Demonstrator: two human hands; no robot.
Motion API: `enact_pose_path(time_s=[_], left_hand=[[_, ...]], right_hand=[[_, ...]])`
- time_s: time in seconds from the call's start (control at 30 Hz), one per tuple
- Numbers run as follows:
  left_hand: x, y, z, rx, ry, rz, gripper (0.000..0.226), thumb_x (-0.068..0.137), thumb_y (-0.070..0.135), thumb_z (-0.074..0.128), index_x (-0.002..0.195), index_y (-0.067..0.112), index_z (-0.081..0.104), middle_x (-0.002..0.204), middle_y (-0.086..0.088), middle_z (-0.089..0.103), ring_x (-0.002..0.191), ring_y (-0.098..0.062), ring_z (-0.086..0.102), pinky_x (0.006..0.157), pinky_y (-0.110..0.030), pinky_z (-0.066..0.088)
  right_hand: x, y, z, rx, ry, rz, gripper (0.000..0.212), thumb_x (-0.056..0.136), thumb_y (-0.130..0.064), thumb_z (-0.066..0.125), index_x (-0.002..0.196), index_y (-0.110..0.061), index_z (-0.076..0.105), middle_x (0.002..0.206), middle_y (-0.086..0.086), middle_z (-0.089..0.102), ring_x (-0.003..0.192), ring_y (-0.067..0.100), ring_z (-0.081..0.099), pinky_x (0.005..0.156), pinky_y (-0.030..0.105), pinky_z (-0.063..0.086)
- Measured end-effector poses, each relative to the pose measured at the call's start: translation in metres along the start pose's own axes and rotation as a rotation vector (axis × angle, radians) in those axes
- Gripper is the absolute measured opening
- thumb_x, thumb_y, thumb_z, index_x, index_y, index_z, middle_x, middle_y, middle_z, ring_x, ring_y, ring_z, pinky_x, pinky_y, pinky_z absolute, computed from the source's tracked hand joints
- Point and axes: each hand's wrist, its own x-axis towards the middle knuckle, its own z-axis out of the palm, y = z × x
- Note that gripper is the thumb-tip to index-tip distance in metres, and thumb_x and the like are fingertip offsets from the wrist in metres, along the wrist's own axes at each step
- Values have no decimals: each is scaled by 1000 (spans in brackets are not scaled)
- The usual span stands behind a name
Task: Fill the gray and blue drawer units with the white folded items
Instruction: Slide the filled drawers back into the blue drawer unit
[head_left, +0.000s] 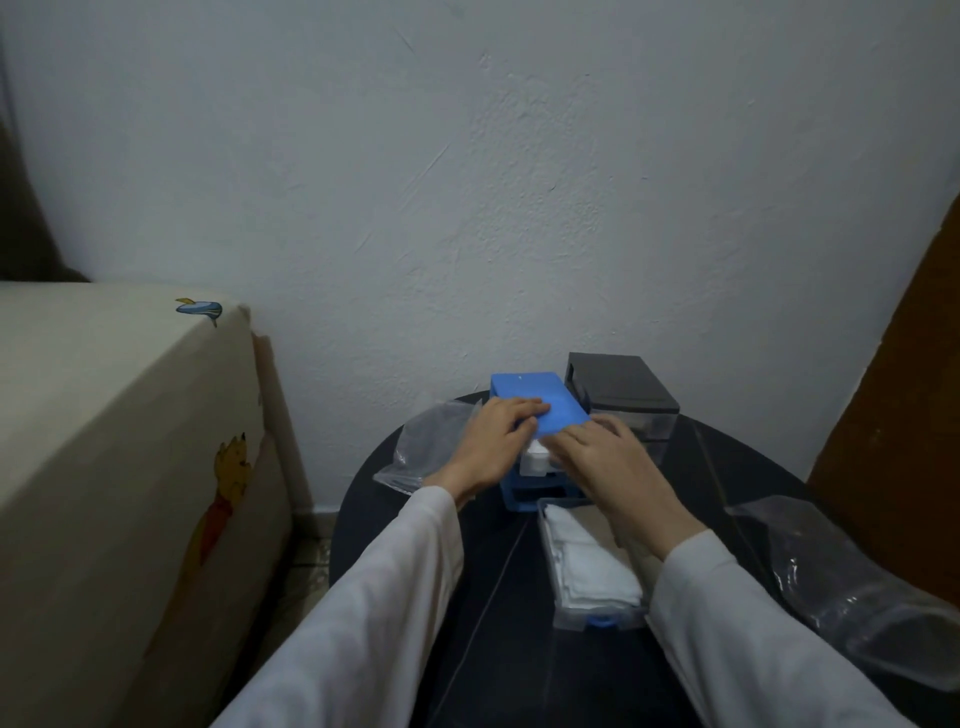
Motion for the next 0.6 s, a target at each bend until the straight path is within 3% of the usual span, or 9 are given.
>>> enact_pose_path(time_s=[0.17, 0.33, 0.5, 0.6], left_hand=[[0, -1, 1, -5, 6, 2, 34, 98, 15, 43, 130, 13, 54, 139, -1, 50, 127, -16, 40, 104, -22, 25], [-1, -2, 3, 13, 4, 12, 34, 99, 18, 42, 130, 14, 54, 139, -1, 49, 127, -16, 40, 105, -24, 26], [-1, -2, 4, 7, -3, 1, 34, 98, 17, 43, 130, 14, 54, 139, -1, 50, 127, -16, 41, 108, -28, 28], [-1, -2, 4, 2, -7, 3, 34, 98, 15, 43, 130, 13, 55, 138, -2, 50, 127, -17, 41, 107, -27, 27]], right_hand=[[-2, -5, 1, 43, 28, 100, 19, 66, -10, 78, 78, -18, 64, 77, 0, 56, 70, 19, 54, 71, 26, 28], [2, -4, 1, 32, 159, 118, 11, 75, -14, 64, 68, -20, 58, 63, -3, 54, 61, 19, 55, 73, 29, 31], [7, -8, 3, 104, 130, 207, 27, 62, -6, 82, 73, -9, 58, 74, 6, 55, 57, 20, 52, 51, 25, 38], [8, -7, 2, 130, 129, 256, 31, 60, -11, 84, 72, -10, 56, 73, 5, 54, 55, 20, 52, 50, 26, 38]])
